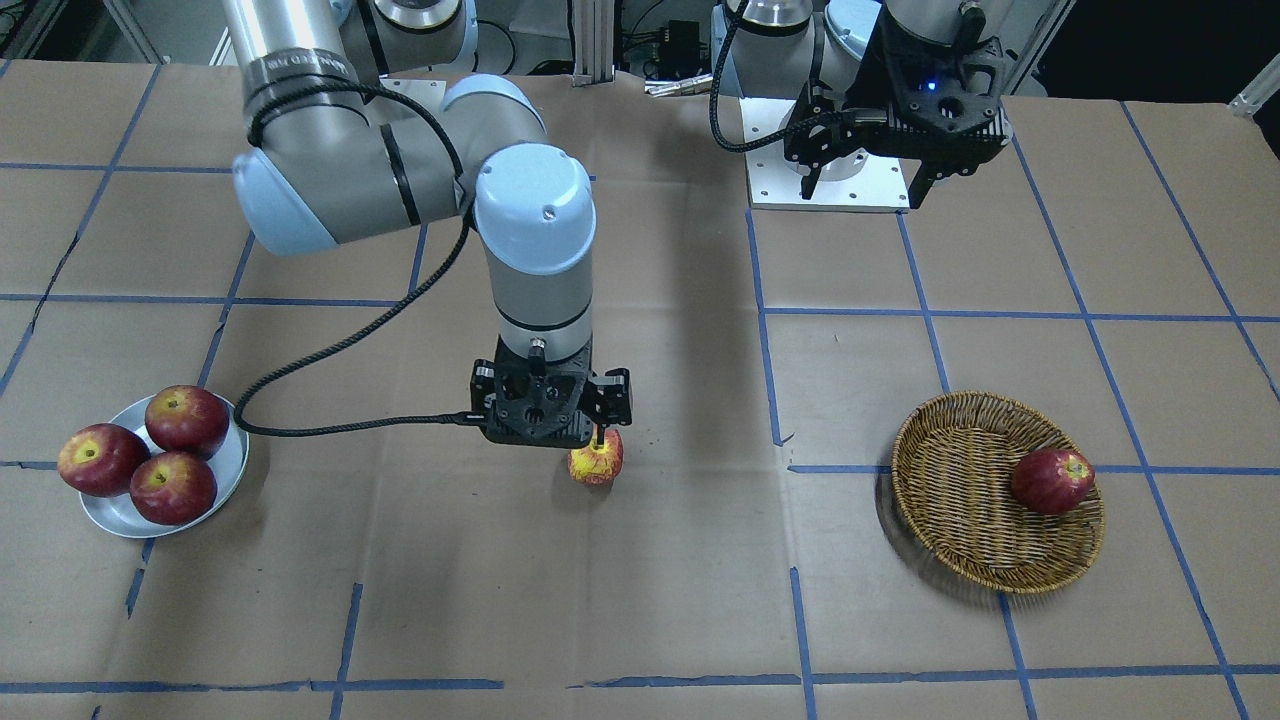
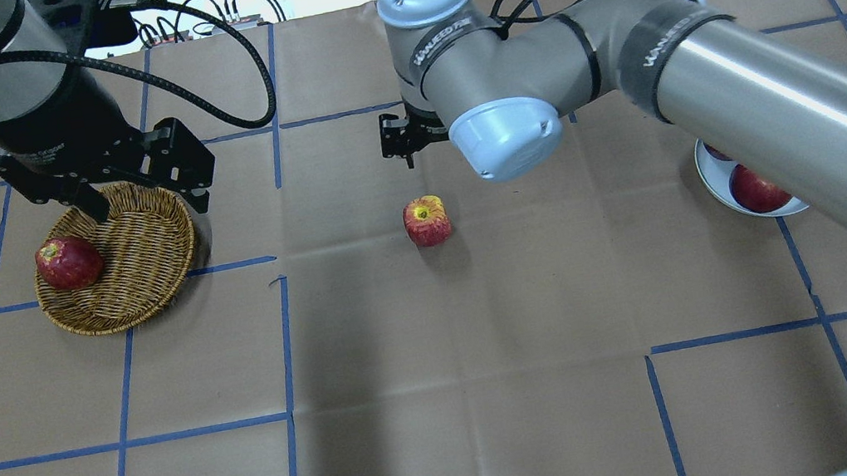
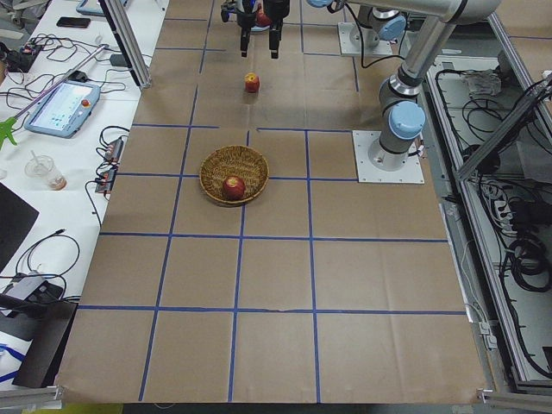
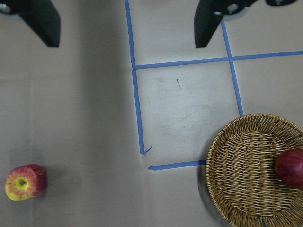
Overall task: Transfer apple from basket to plate
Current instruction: 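Grasp the apple with the right gripper while the left arm returns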
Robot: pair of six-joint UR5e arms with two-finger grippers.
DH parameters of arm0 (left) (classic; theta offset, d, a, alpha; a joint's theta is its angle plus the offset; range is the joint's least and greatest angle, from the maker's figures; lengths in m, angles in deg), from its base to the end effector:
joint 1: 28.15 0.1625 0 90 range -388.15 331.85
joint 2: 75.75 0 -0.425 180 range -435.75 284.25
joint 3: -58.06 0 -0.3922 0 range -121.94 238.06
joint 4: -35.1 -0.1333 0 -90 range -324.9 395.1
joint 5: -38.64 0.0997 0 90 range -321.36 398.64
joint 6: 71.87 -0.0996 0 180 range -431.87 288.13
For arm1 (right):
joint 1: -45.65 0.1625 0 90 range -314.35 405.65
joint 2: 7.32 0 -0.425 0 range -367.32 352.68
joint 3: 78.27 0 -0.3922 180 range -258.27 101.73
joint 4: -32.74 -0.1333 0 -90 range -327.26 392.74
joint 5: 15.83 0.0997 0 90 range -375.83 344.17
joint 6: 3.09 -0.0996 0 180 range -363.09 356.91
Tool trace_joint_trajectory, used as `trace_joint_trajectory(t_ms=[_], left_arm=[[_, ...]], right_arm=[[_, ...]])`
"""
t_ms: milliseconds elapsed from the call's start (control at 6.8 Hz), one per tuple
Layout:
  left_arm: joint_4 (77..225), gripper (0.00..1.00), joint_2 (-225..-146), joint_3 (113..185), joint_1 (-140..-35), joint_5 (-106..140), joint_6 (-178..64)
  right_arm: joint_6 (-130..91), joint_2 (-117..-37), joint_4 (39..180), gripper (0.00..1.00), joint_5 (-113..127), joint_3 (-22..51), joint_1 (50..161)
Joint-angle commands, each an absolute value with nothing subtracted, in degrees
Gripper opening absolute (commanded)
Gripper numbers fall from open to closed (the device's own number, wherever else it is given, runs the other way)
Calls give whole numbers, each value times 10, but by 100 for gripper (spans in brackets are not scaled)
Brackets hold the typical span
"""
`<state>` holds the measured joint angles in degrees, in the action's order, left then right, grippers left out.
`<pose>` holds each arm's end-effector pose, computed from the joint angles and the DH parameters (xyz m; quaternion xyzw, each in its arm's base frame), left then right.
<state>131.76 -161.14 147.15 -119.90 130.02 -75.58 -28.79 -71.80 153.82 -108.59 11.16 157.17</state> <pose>-0.1447 -0.4497 0.5223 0.0477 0.9987 0.0102 0.0119 0.3574 -0.5561 0.2923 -0.0377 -0.9976 0.0586 0.0006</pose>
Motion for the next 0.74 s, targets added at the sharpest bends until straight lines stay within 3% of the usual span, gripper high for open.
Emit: trace_joint_trajectory(t_ms=[0,588], left_arm=[[1323,100,-1612,1474,-1199,1299,-752],[1332,100,-1610,1476,-1201,1300,-753]], right_arm=[[-311,-657,1602,100,-1091,114,1598],[-311,-637,1607,100,-1083,153,1609]])
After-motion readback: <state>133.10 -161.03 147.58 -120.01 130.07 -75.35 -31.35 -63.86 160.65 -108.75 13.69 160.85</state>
